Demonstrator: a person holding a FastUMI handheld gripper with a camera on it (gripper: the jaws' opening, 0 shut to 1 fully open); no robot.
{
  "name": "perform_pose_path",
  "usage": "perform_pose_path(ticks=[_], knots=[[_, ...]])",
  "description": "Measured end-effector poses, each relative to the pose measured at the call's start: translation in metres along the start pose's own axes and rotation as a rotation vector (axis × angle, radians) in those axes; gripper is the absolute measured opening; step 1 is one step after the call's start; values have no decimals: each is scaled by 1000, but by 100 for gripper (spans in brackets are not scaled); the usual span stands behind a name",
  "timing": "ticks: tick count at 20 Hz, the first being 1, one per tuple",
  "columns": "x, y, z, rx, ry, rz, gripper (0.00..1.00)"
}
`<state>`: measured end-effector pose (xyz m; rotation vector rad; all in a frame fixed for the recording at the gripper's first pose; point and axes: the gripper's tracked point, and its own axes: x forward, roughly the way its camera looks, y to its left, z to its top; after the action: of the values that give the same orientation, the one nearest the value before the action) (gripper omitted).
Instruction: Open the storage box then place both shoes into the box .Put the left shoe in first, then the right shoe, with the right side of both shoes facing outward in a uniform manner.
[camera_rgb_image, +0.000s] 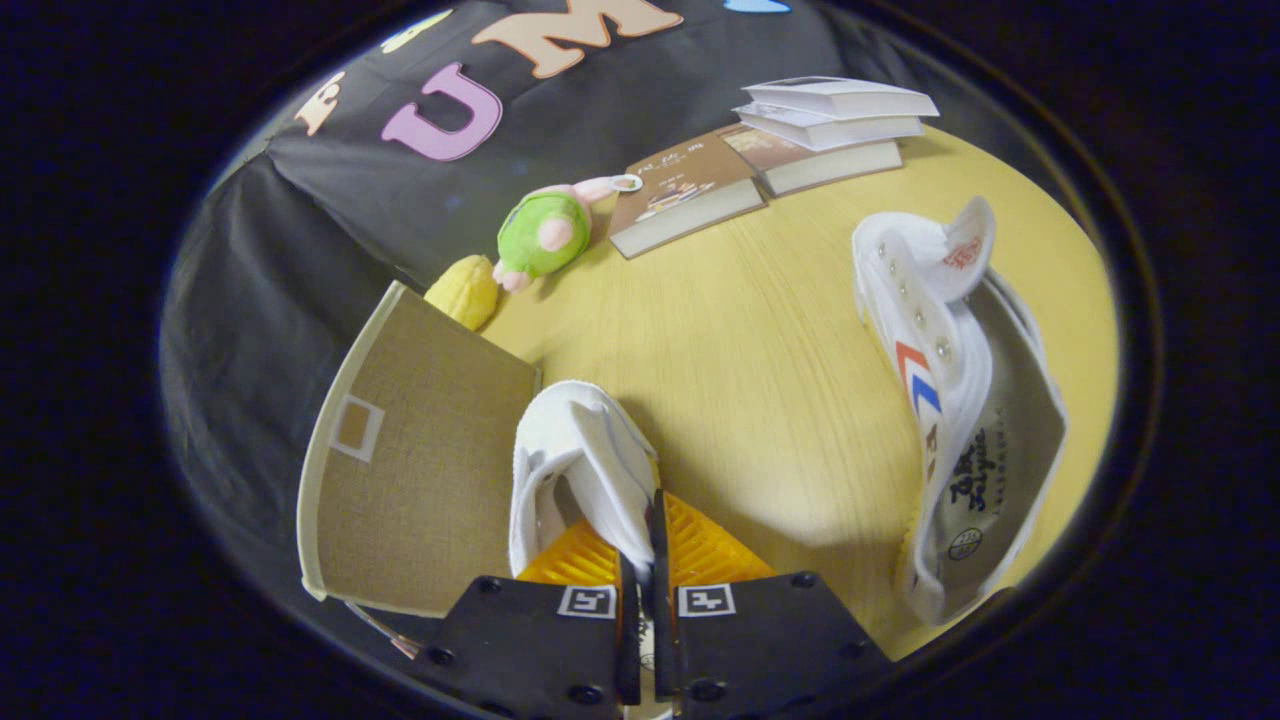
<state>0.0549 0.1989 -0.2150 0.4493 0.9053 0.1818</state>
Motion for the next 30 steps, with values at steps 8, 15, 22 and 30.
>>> perform_pose_path(ticks=[8, 15, 22, 30], knots=[[-43, 29, 31, 9, -84, 86, 9], [-97, 70, 70, -42, -197, 151, 9], [-120, 173, 85, -118, -226, 266, 8], [-61, 267, 58, -116, -103, 216, 8]])
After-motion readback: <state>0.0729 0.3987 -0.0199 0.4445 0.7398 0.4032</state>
